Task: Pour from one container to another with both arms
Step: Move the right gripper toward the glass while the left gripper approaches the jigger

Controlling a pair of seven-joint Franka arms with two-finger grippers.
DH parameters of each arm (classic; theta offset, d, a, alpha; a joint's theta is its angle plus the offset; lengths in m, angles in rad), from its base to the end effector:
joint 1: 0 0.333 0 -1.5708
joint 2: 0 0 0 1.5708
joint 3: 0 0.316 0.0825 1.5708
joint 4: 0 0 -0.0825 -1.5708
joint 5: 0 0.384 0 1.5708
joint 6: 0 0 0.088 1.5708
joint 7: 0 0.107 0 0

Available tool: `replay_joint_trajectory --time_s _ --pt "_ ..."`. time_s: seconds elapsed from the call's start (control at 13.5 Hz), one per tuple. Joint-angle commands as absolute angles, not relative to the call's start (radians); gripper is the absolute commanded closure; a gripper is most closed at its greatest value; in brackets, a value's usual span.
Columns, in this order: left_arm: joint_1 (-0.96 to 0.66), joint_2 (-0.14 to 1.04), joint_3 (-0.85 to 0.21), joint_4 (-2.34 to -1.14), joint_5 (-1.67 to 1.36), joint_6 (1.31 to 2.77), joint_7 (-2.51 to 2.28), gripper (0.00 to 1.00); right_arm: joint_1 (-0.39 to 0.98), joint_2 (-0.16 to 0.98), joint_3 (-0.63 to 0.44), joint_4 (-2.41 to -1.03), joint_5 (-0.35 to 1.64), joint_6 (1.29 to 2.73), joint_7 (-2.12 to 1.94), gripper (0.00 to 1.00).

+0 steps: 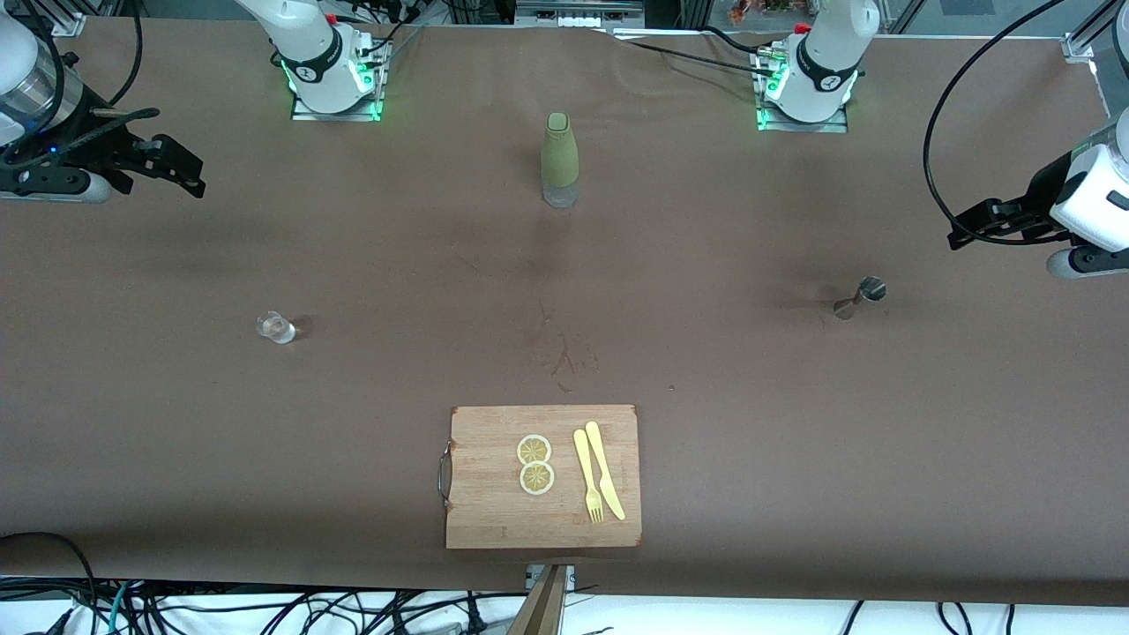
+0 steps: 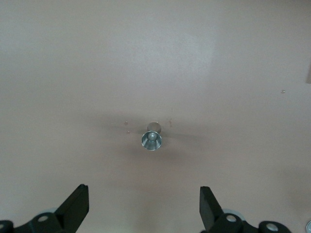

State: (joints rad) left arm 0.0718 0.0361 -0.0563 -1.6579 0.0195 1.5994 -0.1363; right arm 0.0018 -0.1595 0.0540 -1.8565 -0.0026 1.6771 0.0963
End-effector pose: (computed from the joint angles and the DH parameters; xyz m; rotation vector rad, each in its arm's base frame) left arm 0.5625 0.0113 0.5657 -3.1063 -0.2338 0.1455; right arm 0.5076 0.0299 0.5827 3.1282 -0.0641 -0.0301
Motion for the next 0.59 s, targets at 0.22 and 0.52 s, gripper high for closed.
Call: replay_joint_trajectory --time_s 0.22,0.52 --pt "0.077 0.011 -0.058 -1.689 -0.002 1.623 -0.133 0.00 -0.011 -0.158 0.057 -1.844 -0.012 1.660 0.025 0.01" --pt "0.075 0.020 -0.055 -1.678 -0.002 1.646 -0.126 0.00 -0.011 -0.143 0.006 -1.845 0.008 1.672 -0.307 0.01"
